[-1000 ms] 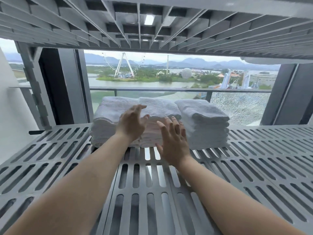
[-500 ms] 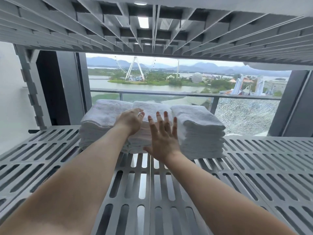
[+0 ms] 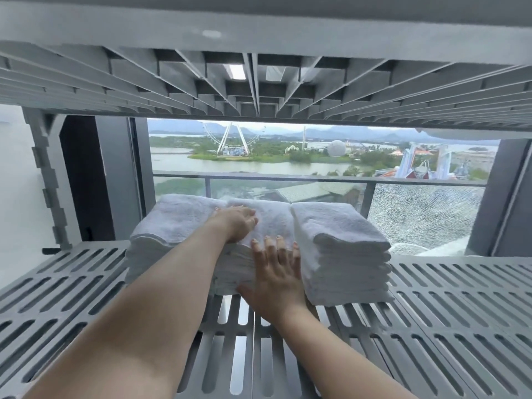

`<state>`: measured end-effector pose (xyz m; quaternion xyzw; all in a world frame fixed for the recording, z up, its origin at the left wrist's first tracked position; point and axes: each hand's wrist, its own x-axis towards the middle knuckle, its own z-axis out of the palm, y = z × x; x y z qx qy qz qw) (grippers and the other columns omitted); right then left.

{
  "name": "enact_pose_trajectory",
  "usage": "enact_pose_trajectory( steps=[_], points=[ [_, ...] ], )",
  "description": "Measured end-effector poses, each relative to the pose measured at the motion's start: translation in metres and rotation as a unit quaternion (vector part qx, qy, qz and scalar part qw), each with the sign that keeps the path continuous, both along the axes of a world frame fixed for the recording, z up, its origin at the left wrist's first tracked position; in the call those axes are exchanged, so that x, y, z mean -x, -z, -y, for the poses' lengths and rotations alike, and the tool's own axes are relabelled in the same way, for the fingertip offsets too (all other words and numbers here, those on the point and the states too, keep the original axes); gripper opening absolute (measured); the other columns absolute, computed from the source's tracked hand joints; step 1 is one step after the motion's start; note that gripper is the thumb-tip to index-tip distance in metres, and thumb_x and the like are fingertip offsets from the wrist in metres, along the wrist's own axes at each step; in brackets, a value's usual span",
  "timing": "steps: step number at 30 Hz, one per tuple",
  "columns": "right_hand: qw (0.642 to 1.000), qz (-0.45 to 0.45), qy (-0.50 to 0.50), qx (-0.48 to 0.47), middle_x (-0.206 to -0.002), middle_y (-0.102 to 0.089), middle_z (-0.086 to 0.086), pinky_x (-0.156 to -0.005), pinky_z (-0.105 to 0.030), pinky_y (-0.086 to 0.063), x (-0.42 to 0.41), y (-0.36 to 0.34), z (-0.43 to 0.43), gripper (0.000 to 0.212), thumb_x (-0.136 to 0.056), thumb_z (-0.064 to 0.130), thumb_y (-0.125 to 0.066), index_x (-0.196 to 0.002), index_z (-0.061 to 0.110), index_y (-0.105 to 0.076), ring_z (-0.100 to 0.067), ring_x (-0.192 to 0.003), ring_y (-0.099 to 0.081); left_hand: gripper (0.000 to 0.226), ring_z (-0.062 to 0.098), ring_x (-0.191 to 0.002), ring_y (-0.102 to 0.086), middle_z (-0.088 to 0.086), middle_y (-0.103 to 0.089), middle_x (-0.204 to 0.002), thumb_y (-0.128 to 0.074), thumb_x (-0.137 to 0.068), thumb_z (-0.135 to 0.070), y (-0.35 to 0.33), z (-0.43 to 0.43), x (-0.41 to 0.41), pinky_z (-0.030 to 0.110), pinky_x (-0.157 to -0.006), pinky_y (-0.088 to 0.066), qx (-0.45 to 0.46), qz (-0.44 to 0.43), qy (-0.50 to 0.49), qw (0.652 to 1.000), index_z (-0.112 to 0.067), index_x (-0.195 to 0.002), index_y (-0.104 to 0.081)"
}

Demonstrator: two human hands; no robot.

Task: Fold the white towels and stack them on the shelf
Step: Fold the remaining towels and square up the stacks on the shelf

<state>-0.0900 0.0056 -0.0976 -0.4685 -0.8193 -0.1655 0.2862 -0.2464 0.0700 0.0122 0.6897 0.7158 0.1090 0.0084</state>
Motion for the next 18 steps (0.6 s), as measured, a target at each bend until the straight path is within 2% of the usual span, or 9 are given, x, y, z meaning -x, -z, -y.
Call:
enact_pose_trajectory(
  steps=[3, 7, 10, 13, 15, 18],
  points=[
    [1.0, 0.003, 0.002, 0.003, -0.158, -0.027, -0.013, -0.119, -0.058, 0.002, 0.001, 0.005, -0.004, 0.097, -0.076, 0.07, -0.053, -0.154, 0.021, -0.021, -0.039, -0.149, -0.015, 0.055, 0.023, -0.152, -0.019, -0.007, -0.023, -0.165, -0.022, -0.104, -0.055, 0.003, -0.003, 0.001, 0.048, -0.122, -0.007, 0.038, -0.039, -0.014, 0.998, -0.038, -0.156, -0.029],
    [1.0, -0.002, 0.011, 0.006, -0.16, -0.02, -0.012, -0.118, -0.059, 0.006, 0.005, 0.009, -0.009, 0.098, -0.077, 0.073, -0.046, -0.155, 0.022, -0.015, -0.037, -0.15, -0.003, 0.055, 0.024, -0.153, -0.019, -0.008, -0.023, -0.165, -0.02, -0.104, -0.056, 0.005, -0.005, 0.004, 0.049, -0.122, -0.005, 0.046, -0.039, -0.01, 0.998, -0.038, -0.156, -0.029],
    [1.0, 0.002, 0.017, -0.003, -0.161, -0.018, -0.014, -0.118, -0.062, 0.001, 0.006, 0.011, -0.01, 0.101, -0.076, 0.074, -0.047, -0.156, 0.021, -0.016, -0.04, -0.151, -0.003, 0.055, 0.025, -0.153, -0.018, -0.008, -0.023, -0.165, -0.019, -0.103, -0.057, 0.007, -0.008, 0.007, 0.05, -0.122, -0.003, 0.042, -0.038, -0.006, 0.998, -0.04, -0.155, -0.029],
    [1.0, 0.014, 0.024, -0.007, -0.166, -0.006, -0.015, -0.118, -0.063, 0.006, 0.007, 0.013, -0.011, 0.109, -0.074, 0.076, -0.048, -0.16, 0.025, -0.004, -0.04, -0.152, 0.005, 0.055, 0.028, -0.153, -0.017, -0.005, -0.025, -0.165, -0.02, -0.103, -0.058, 0.011, -0.009, 0.01, 0.049, -0.122, -0.002, 0.039, -0.025, -0.004, 0.999, -0.043, -0.154, -0.03],
    [0.999, 0.014, 0.029, -0.005, -0.167, 0.003, -0.014, -0.117, -0.063, 0.01, 0.009, 0.013, -0.013, 0.105, -0.077, 0.076, -0.043, -0.159, 0.03, 0.003, -0.039, -0.152, 0.014, 0.054, 0.029, -0.153, -0.016, -0.005, -0.026, -0.165, -0.02, -0.102, -0.058, 0.012, -0.009, 0.013, 0.049, -0.122, -0.001, 0.037, -0.018, -0.001, 0.999, -0.044, -0.153, -0.031],
    [0.999, 0.019, 0.041, 0.004, -0.166, 0.0, -0.016, -0.116, -0.064, 0.011, 0.014, 0.013, -0.014, 0.096, -0.084, 0.071, -0.04, -0.159, 0.028, 0.0, -0.039, -0.151, 0.015, 0.055, 0.028, -0.153, -0.016, -0.005, -0.025, -0.165, -0.02, -0.101, -0.058, 0.015, -0.009, 0.013, 0.049, -0.122, -0.001, 0.032, -0.027, 0.001, 0.999, -0.044, -0.153, -0.031]
  ],
)
